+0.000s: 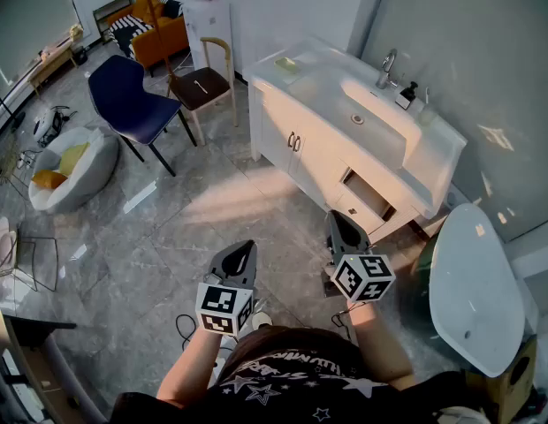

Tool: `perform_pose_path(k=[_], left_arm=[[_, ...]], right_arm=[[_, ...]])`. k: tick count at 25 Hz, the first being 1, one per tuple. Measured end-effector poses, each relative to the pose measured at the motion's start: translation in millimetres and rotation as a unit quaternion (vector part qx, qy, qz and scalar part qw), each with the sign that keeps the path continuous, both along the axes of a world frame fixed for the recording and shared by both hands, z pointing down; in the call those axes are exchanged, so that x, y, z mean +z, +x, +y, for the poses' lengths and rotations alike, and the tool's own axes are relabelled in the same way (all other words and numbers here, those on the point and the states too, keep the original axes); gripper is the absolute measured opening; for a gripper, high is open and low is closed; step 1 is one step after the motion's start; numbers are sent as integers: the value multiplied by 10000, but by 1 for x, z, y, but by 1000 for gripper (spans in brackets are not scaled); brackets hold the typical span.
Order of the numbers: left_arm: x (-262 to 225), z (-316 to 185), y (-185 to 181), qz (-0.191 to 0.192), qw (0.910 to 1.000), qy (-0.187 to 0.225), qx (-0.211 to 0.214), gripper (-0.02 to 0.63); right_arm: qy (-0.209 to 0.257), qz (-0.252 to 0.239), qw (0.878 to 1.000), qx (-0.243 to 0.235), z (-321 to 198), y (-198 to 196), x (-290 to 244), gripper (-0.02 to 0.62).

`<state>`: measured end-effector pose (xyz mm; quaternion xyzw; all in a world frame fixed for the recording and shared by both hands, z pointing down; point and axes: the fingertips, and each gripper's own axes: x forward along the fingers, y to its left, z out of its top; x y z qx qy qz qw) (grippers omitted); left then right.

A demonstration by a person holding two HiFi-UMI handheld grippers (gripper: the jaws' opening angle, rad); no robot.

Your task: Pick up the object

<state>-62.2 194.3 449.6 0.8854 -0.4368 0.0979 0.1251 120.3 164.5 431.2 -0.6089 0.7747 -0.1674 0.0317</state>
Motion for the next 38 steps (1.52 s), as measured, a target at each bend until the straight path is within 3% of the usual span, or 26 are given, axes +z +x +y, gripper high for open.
perform_pose_path(k=[6, 12, 20, 23, 26, 38], left_arm=[[-6, 1, -3, 34, 9999, 63, -138, 17], [20, 17, -19, 4, 9992, -269, -298, 17], [11, 0, -73, 26, 9983, 17, -581, 17], [12, -6, -93, -1, 9976, 3, -689, 17], [13, -9, -106, 5, 9971, -57, -760, 17], [27, -81, -128, 38, 9927, -171, -1196, 17]], right_arm=[[1, 49, 9999, -166, -2, -4, -2, 12], [-222, 36, 9991, -347, -4, -21, 18, 12], [204, -202, 9971, -711, -28, -71, 12, 16], [201, -306, 9966, -735, -41, -86, 10, 179], [58, -208, 9968, -763, -53, -95, 14, 260], [-230, -4, 9954, -932, -144, -109, 40, 287]])
